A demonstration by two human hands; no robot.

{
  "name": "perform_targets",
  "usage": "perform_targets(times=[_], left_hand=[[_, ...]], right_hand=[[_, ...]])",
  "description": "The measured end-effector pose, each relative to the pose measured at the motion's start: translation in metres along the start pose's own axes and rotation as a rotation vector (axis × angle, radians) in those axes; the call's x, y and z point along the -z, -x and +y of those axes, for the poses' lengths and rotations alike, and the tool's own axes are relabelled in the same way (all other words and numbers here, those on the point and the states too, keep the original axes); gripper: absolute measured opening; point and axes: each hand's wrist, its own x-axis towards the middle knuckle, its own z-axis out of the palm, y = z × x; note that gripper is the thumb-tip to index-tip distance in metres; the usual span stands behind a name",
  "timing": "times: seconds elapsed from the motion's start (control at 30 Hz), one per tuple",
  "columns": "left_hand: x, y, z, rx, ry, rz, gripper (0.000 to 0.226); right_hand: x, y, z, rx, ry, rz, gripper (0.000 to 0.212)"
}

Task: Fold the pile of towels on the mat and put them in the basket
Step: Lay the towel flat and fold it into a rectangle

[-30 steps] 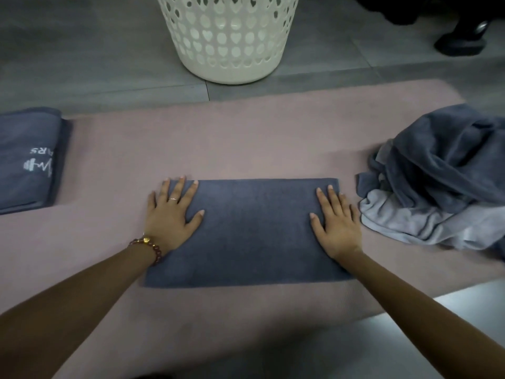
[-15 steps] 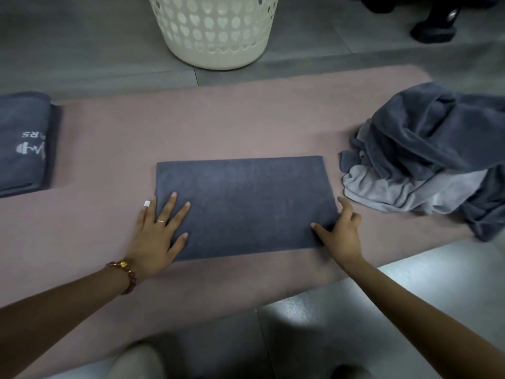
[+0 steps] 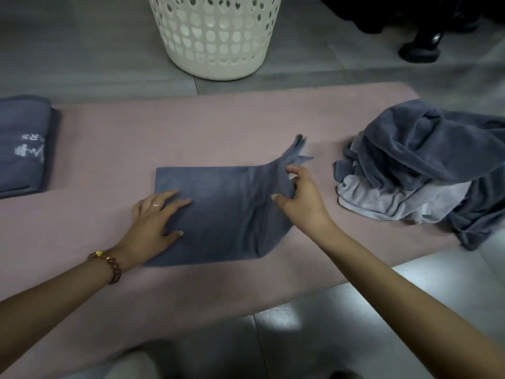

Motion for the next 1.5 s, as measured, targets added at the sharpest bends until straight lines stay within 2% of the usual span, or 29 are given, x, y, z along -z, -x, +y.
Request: perform_targets(times=[0.07, 0.1, 0.13, 0.2, 0.27, 0.33, 0.37, 0.4, 0.47, 0.57, 0.63, 0.77, 0.87, 0.97, 1.03, 1.17, 1.33, 1.5], left_hand=[[0.013, -0.013, 0.010, 0.150, 0.504, 0.037, 0.032], [0.020, -0.019, 0.014, 0.284, 0.747, 0.029, 0.021], [0.024, -0.025, 0.019, 0.435, 0.942, 0.029, 0.020], [0.025, -0.029, 0.018, 0.676, 1.161, 0.009, 0.037], [0.024, -0.025, 0.018, 0.769, 1.254, -0.045, 0.045], [0.018, -0.022, 0.018, 0.793, 1.205, -0.011, 0.035], [0.017, -0.020, 0.019, 0.717, 1.103, 0.032, 0.037], [0.014, -0.018, 0.017, 0.577, 0.990, 0.063, 0.050], [0.010, -0.019, 0.021, 0.322, 0.756, 0.047, 0.066], [0.005, -0.019, 0.024, 0.187, 0.474, 0.173, 0.052], [0.003, -0.014, 0.023, 0.201, 0.427, 0.276, 0.044], [0.000, -0.001, 0.007, 0.275, 0.371, 0.277, 0.045], [0.000, 0.005, -0.002, 0.365, 0.350, 0.229, 0.046], [0.003, 0.002, -0.008, 0.383, 0.358, 0.129, 0.052], [0.005, 0.000, -0.007, 0.384, 0.340, 0.120, 0.052], [0.001, 0.009, 0.005, 0.353, 0.344, 0.173, 0.047], [-0.001, 0.012, 0.010, 0.387, 0.360, 0.154, 0.047], [0.001, 0.010, 0.021, 0.424, 0.090, -0.031, 0.058]], right_hand=[[-0.026, 0.003, -0.033, 0.135, 0.070, -0.137, 0.062], [-0.041, 0.008, -0.046, 0.212, 0.096, -0.207, 0.064], [-0.056, 0.013, -0.054, 0.287, 0.108, -0.284, 0.067], [-0.084, 0.025, -0.059, 0.391, 0.118, -0.489, 0.078], [-0.104, 0.031, -0.046, 0.421, 0.246, -0.641, 0.092], [-0.114, 0.030, -0.021, 0.448, 0.459, -0.613, 0.097], [-0.115, 0.028, -0.009, 0.477, 0.550, -0.548, 0.095], [-0.116, 0.024, 0.005, 0.504, 0.619, -0.480, 0.093], [-0.110, 0.018, 0.031, 0.530, 0.683, -0.391, 0.092], [-0.098, 0.012, 0.059, 0.473, 0.721, -0.404, 0.093], [-0.095, 0.014, 0.070, 0.483, 0.763, -0.429, 0.088], [-0.102, 0.016, 0.076, 0.562, 0.764, -0.410, 0.074], [-0.108, 0.017, 0.075, 0.584, 0.793, -0.396, 0.071], [-0.109, 0.018, 0.076, 0.510, 0.814, -0.365, 0.073], [-0.108, 0.019, 0.083, 0.473, 0.784, -0.366, 0.076], [-0.096, 0.016, 0.095, 0.590, 0.814, -0.347, 0.086], [-0.075, 0.019, 0.097, 0.854, 0.768, -0.339, 0.058], [-0.082, 0.031, 0.103, 0.824, 0.764, -0.295, 0.056]])
